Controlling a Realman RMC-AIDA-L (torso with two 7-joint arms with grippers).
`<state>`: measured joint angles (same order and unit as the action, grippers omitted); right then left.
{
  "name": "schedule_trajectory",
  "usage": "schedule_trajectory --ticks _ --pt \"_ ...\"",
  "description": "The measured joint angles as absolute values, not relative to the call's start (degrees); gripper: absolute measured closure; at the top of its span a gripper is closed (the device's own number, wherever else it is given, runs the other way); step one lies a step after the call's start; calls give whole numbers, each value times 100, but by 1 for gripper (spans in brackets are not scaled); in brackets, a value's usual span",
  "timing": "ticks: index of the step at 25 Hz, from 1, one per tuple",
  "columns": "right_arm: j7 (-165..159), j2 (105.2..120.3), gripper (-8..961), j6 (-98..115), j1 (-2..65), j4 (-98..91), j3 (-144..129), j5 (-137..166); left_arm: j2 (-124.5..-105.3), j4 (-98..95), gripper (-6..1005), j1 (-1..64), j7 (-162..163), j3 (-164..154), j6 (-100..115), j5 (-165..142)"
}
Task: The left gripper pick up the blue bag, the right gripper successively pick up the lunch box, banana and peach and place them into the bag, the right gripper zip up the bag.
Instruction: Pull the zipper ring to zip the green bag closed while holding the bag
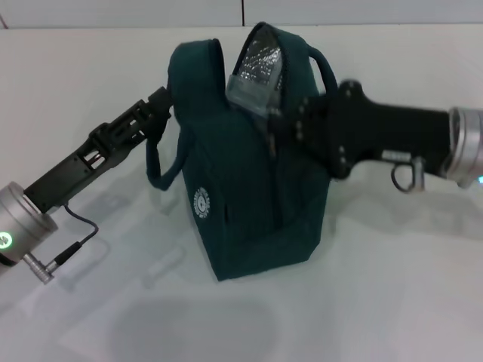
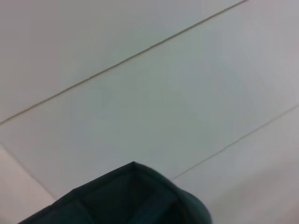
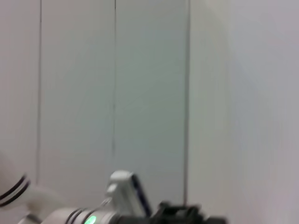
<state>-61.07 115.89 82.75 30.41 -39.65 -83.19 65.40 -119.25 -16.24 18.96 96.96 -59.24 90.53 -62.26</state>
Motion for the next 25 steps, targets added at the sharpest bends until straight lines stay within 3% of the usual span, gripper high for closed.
schedule_trajectory --ticks 5,10,15,25 --pt "-6103 11592 943 7880 3361 -3981 -8318 6296 -11900 -1685 326 1838 9331 -5748 9327 -6221" --pt "-6058 11615 943 7648 3772 -3933 -8383 6287 -11745 -1687 234 1719 9244 -5574 9464 -6223" --pt "-6012 11619 943 7374 3991 -3849 -8548 6047 -11636 -1688 226 1674 9071 -5572 9455 -6236" --pt "-5686 11619 943 7079 4327 -3590 -9201 5423 -11671 -1935 231 1755 8931 -5613 9421 -6643"
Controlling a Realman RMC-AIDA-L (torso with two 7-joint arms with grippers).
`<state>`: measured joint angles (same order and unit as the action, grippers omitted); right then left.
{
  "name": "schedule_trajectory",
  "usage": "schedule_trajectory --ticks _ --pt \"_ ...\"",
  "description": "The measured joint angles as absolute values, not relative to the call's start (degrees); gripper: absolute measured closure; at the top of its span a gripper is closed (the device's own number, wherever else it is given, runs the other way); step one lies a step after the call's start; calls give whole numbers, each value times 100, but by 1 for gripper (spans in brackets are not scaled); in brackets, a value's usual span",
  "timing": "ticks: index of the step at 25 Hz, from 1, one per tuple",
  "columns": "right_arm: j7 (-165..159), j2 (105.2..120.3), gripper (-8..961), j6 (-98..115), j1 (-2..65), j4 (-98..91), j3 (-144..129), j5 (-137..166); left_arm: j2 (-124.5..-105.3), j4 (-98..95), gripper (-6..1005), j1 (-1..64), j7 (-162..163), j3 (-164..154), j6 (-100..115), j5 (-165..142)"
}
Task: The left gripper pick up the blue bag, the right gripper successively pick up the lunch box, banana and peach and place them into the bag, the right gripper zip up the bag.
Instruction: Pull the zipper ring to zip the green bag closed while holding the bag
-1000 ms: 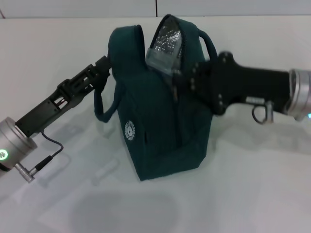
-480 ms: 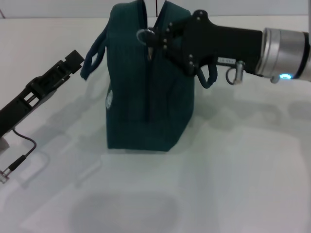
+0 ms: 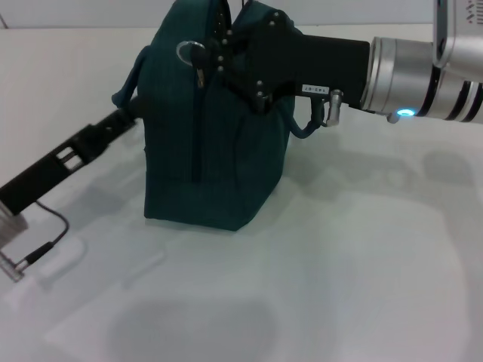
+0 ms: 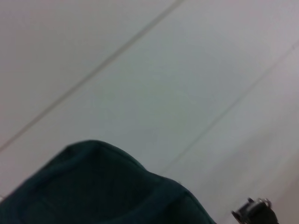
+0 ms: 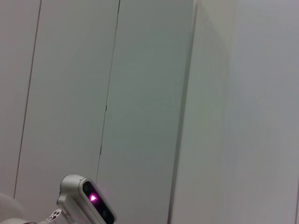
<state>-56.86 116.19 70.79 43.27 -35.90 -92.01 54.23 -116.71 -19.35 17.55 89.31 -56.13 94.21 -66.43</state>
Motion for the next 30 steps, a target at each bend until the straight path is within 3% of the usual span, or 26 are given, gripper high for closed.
schedule_trajectory --ticks 14,20,23,30 --pt "-5683 11619 943 7099 4277 -3569 -9306 5387 -11772 -1986 240 1991 9055 -5614 9045 -6898" --pt "-5707 11619 943 7110 4178 -3582 -9308 5382 -11777 -1986 369 1941 9084 -5616 9048 -6908" --pt "-5725 11619 943 7110 4165 -3568 -9308 5334 -11823 -1986 600 1934 9061 -5608 9052 -6909" --pt "-5804 11619 943 7110 4081 -3548 -9312 5168 -11934 -1988 703 1933 8896 -5618 9074 -6955"
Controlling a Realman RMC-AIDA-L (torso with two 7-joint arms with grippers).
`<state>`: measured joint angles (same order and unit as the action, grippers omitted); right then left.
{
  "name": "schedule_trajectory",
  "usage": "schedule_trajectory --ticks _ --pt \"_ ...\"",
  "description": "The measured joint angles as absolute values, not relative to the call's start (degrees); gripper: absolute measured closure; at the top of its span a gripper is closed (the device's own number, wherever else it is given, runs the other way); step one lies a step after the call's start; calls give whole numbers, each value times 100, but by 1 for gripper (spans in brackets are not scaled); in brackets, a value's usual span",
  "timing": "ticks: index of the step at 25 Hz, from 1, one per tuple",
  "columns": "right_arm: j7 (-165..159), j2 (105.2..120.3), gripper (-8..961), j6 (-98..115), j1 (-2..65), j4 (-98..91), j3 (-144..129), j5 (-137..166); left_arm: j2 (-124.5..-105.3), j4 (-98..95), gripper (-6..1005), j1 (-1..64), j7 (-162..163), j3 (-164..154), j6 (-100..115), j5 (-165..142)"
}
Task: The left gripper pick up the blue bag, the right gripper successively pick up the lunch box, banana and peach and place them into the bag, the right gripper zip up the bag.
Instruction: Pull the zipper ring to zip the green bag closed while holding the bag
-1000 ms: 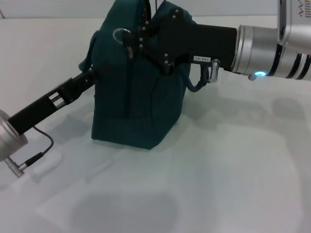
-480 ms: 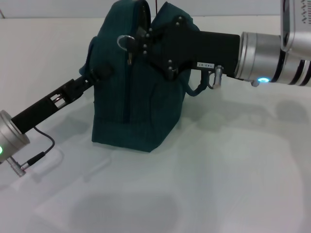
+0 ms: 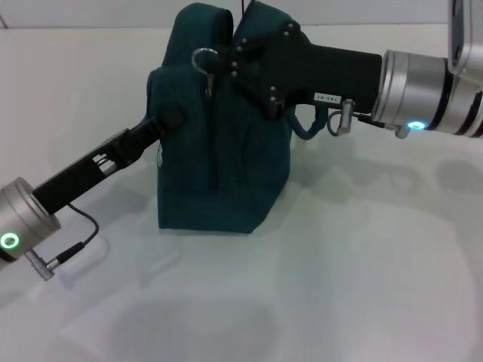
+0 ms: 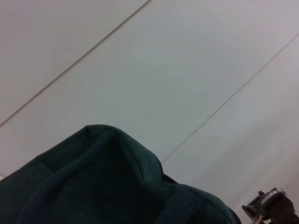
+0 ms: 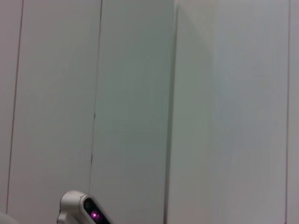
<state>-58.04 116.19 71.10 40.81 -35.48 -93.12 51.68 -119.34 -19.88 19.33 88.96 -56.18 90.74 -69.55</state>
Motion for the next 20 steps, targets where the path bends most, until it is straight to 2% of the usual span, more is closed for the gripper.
schedule_trajectory --ticks 14,20 --pt "-6390 11572 943 7169 3959 -3191 -9199 4419 -11944 -1989 850 1988 8431 -5715 9608 -7309" --pt "-6425 11569 943 7248 3962 -3115 -9193 4416 -11948 -1986 949 1995 8403 -5715 9688 -7325"
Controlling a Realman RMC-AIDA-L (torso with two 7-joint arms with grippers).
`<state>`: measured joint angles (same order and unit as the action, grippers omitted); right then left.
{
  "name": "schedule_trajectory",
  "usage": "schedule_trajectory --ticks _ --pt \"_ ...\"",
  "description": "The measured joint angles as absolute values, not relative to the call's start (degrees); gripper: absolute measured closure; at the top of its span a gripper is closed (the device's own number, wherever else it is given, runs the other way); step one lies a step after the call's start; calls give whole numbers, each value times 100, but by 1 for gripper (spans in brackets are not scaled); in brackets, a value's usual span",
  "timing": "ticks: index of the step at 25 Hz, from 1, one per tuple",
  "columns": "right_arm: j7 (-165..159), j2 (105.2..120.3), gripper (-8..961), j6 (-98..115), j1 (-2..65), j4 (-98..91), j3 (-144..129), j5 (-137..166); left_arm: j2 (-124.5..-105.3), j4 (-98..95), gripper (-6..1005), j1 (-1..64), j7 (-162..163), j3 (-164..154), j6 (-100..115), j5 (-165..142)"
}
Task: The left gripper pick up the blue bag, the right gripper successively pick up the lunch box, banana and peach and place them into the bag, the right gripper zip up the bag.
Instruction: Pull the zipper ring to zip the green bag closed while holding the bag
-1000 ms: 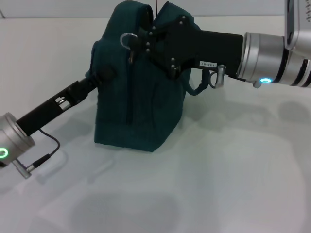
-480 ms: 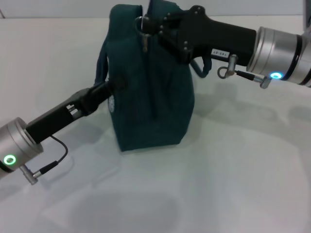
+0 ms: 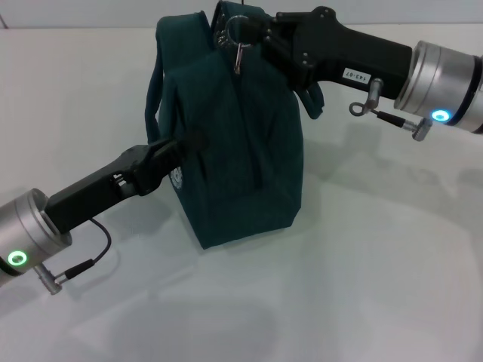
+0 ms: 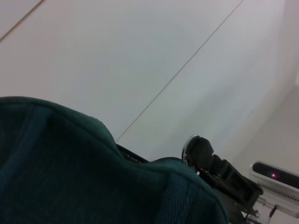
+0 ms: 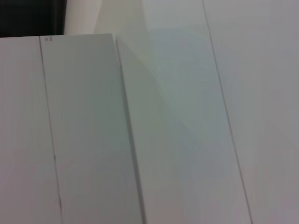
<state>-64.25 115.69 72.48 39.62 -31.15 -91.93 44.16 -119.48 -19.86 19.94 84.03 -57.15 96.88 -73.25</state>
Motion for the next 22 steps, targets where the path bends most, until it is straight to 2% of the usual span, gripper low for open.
schedule_trajectory --ticks 22 --pt "-6601 11538 943 7555 3958 -3131 -9029 4399 -11945 -2023 953 1956 8332 -5928 9731 -7572"
